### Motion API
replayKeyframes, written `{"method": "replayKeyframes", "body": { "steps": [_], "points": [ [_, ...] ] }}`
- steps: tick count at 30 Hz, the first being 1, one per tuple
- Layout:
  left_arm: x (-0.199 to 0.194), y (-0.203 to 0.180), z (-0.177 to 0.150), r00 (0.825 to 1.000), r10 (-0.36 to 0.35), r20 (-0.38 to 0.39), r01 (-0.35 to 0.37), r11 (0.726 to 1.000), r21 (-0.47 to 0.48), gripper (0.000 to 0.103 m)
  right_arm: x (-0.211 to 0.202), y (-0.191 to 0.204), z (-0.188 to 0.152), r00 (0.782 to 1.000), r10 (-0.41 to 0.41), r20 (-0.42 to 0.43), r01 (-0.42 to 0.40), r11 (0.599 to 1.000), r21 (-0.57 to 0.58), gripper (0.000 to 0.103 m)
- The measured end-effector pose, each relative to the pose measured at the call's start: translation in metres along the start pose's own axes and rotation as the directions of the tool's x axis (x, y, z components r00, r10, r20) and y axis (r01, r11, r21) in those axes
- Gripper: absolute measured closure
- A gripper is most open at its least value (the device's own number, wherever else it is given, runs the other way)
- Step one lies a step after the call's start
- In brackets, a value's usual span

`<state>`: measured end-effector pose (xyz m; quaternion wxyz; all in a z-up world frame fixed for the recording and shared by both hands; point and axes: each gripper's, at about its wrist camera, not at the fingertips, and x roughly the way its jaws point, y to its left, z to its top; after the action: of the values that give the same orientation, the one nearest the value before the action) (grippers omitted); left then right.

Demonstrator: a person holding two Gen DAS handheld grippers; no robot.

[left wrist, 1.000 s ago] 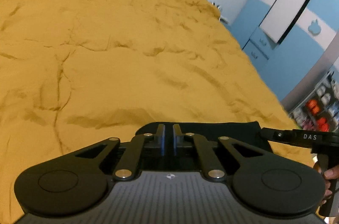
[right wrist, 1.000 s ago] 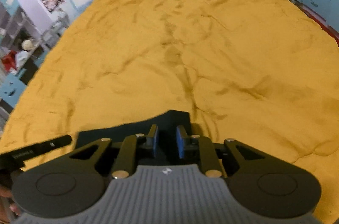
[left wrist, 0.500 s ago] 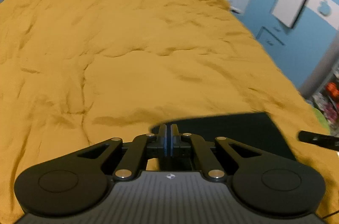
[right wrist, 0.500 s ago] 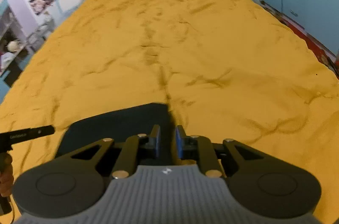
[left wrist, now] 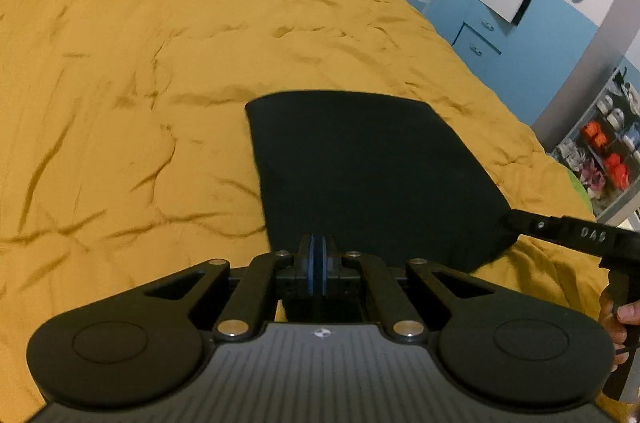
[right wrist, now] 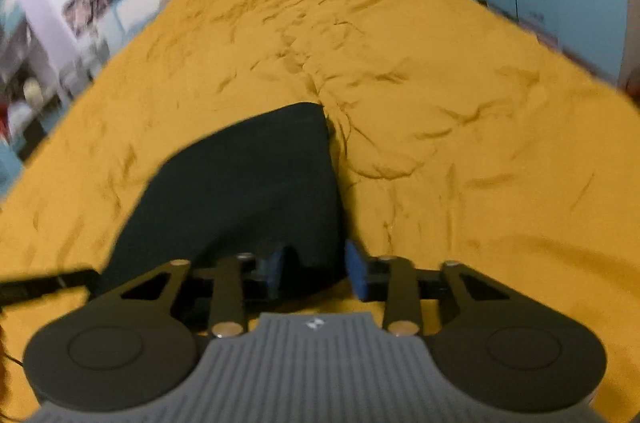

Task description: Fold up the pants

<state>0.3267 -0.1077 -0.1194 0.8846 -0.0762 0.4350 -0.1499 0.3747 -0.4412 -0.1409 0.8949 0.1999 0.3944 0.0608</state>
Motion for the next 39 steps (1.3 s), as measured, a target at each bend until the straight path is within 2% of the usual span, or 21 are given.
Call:
{"method": "replayKeyframes", "body": {
  "steps": [2,4,6,8,12,18,20,22,26,27,28,30,32,34,36,39],
  "points": [
    [0.002,0.001,0.000,1.000,-0.003,-0.001,0.003,1.000,-0.008,0.101,0.000,-0.002,-0.001,1.000,0.013,-0.008,-0.012,1.000,0.018,0.089],
    [0.002,0.001,0.001,1.000,-0.006,-0.001,0.006,1.000,-0.021,0.101,-0.002,-0.004,0.002,0.999,0.035,-0.006,-0.035,0.998,0.047,0.099],
    [0.001,0.001,0.001,1.000,-0.010,-0.003,0.009,1.000,-0.026,0.101,-0.009,-0.006,0.005,0.998,0.050,0.024,-0.051,0.996,0.067,0.101],
    [0.003,-0.001,-0.001,1.000,-0.001,-0.023,0.000,1.000,-0.011,0.101,-0.015,-0.001,0.007,0.999,0.007,0.037,-0.008,0.999,0.036,0.102],
    [0.016,-0.002,-0.012,0.995,0.042,-0.087,-0.042,0.999,0.007,0.101,0.005,-0.007,-0.004,0.999,-0.043,-0.028,0.044,0.999,0.030,0.102],
    [0.022,0.003,-0.031,0.989,0.048,-0.137,-0.048,0.999,0.002,0.101,0.017,-0.016,-0.011,0.997,-0.042,-0.059,0.045,0.998,0.052,0.100],
    [0.020,0.004,-0.034,0.984,0.057,-0.170,-0.059,0.998,-0.001,0.101,0.014,-0.015,-0.008,0.997,-0.049,-0.066,0.052,0.998,0.042,0.096],
    [0.016,0.005,-0.035,0.976,0.065,-0.207,-0.065,0.998,0.010,0.101,0.009,-0.014,-0.004,0.996,-0.060,-0.071,0.061,0.998,0.023,0.088],
    [-0.008,0.008,-0.023,0.983,0.047,-0.179,-0.044,0.999,0.017,0.099,-0.009,-0.015,0.008,0.996,-0.055,-0.064,0.053,0.998,-0.018,0.079],
    [-0.015,0.009,-0.017,0.987,0.043,-0.153,-0.041,0.999,0.013,0.096,-0.012,-0.016,0.011,0.997,-0.044,-0.057,0.043,0.999,-0.019,0.071],
    [-0.019,0.011,-0.009,0.991,0.038,-0.129,-0.037,0.999,0.008,0.090,-0.014,-0.018,0.015,0.998,-0.026,-0.054,0.025,1.000,-0.019,0.063],
    [-0.023,0.015,0.006,0.996,0.015,-0.082,-0.016,1.000,-0.015,0.079,-0.012,-0.021,0.024,0.998,0.002,-0.057,-0.003,1.000,-0.011,0.060],
    [-0.020,0.018,0.021,0.999,-0.002,-0.041,0.001,0.999,-0.040,0.064,-0.005,-0.025,0.032,0.997,0.045,-0.064,-0.045,0.999,0.013,0.052],
    [-0.013,0.021,0.030,1.000,-0.028,-0.012,0.027,0.998,-0.062,0.054,0.005,-0.026,0.037,0.995,0.075,-0.066,-0.074,0.997,0.025,0.050],
    [0.000,0.025,0.038,0.999,-0.052,-0.003,0.052,0.994,-0.091,0.053,0.017,-0.026,0.041,0.994,0.082,-0.079,-0.079,0.996,0.030,0.045],
    [0.019,0.036,0.041,0.996,-0.087,-0.005,0.085,0.985,-0.148,0.048,0.039,-0.023,0.046,0.991,0.091,-0.098,-0.088,0.996,0.033,0.044]
  ]
}}
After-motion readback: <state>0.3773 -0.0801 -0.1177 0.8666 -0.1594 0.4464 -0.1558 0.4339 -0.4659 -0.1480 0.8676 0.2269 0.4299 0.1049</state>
